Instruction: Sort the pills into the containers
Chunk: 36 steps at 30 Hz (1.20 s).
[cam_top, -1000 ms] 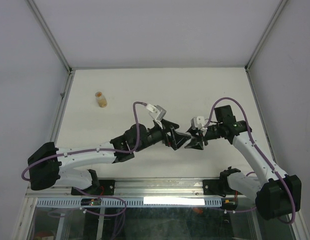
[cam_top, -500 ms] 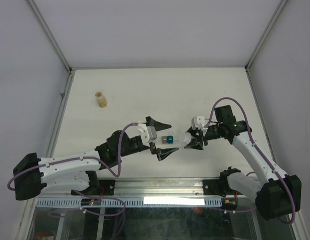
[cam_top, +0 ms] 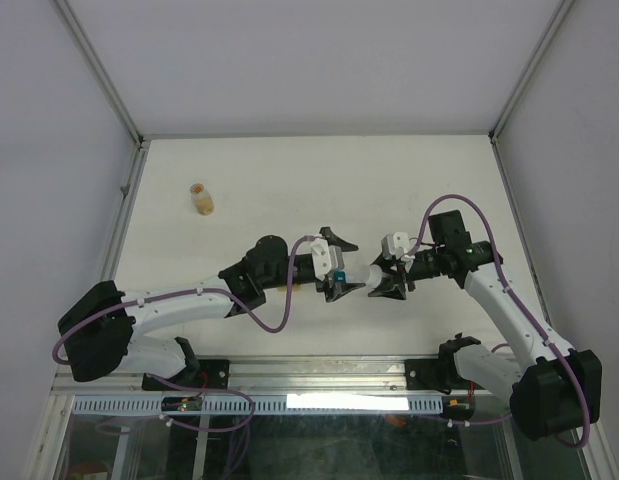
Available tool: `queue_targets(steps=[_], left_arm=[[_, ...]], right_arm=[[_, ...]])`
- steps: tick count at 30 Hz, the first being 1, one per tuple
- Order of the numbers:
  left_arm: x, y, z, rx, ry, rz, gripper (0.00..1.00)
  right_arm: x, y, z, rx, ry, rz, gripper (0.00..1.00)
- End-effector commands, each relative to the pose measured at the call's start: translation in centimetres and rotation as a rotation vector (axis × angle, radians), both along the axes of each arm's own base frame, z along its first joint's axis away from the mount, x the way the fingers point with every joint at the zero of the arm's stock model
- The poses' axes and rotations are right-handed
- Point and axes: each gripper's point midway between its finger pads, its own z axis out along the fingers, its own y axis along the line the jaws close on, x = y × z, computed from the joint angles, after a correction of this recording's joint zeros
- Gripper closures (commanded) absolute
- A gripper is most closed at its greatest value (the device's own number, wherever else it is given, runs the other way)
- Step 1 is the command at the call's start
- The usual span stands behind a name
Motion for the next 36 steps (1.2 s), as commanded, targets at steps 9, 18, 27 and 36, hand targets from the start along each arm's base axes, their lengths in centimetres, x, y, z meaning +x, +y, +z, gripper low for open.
queue_targets(steps=[9, 18, 27, 36], left_arm=[[-0.7, -1.3, 3.3, -0.082, -0.034, -0.092, 0.26], [-0.3, -1.8, 3.6, -0.069, -0.028, -0.113, 0.36], [0.0, -1.7, 3.6, -0.059, -0.003, -0.116, 0.38], [-0.5, -1.1, 3.2, -0.041, 0.005, -0.135, 0.22]], right_arm=[[0.2, 0.6, 1.5, 0.052, -0.045, 0.031, 1.0], [0.2, 0.5, 1.5, 0.052, -0.045, 0.03, 1.0], [0.2, 0.6, 1.5, 0.053, -0.045, 0.031, 1.0], [0.1, 0.6, 1.6, 0.054, -0.046, 0.031, 1.0]])
